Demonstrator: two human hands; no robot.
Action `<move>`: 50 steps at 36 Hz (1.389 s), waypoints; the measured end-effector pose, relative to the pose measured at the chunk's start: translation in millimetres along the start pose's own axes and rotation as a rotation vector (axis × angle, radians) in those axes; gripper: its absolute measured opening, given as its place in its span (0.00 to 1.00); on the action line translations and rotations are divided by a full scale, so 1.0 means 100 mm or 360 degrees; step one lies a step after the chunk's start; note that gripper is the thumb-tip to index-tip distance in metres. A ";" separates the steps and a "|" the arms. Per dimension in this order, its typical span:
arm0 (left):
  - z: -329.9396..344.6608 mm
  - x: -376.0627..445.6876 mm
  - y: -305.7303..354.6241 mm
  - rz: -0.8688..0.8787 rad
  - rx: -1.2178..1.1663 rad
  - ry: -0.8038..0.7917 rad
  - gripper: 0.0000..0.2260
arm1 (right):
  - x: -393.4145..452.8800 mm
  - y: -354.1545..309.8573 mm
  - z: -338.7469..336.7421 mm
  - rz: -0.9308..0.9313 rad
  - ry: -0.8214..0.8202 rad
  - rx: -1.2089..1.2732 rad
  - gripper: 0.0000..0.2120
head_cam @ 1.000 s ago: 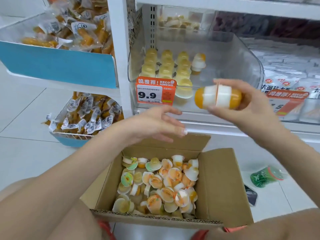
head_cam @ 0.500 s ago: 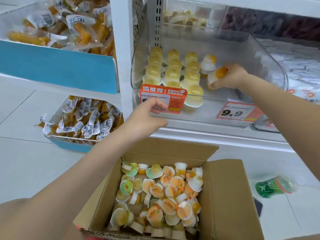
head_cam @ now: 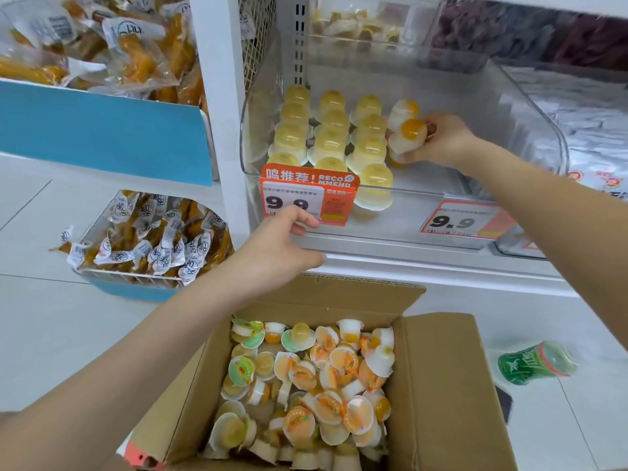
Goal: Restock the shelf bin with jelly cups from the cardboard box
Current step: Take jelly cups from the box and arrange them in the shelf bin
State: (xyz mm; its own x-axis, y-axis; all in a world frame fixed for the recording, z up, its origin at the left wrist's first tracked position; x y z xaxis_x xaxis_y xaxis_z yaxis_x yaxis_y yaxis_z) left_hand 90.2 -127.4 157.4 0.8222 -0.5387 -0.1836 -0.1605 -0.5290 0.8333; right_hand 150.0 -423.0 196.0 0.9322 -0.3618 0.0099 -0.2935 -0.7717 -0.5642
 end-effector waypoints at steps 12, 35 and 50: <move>0.02 -0.03 0.01 -0.0003 0.0042 -0.0063 0.18 | -0.08 0.01 -0.04 0.0012 0.0126 0.0054 0.31; 1.14 -0.24 -1.49 -0.0109 0.1024 -0.0830 0.17 | -2.35 0.95 2.06 -0.0114 -0.0926 -0.0240 0.19; 1.76 0.18 -2.47 -0.0111 0.1153 -0.0810 0.22 | -2.07 1.33 2.88 -0.0351 -0.1369 -0.0578 0.34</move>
State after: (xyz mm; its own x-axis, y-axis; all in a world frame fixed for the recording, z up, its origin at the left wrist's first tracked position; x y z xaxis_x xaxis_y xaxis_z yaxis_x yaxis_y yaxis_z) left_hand 49.0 -122.1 -143.2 0.5284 -0.6248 -0.5748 -0.5670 -0.7636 0.3088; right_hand -20.7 -300.4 -118.7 0.7681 0.2072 -0.6059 -0.0059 -0.9439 -0.3302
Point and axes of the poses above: each hand's wrist, its own x-axis towards the middle knuckle, its own z-axis out of the palm, y = z × x, the point moved 4 cm from there along x, towards the middle knuckle, and after that the axes turned 4 degrees about x, right-handed, at the moved point
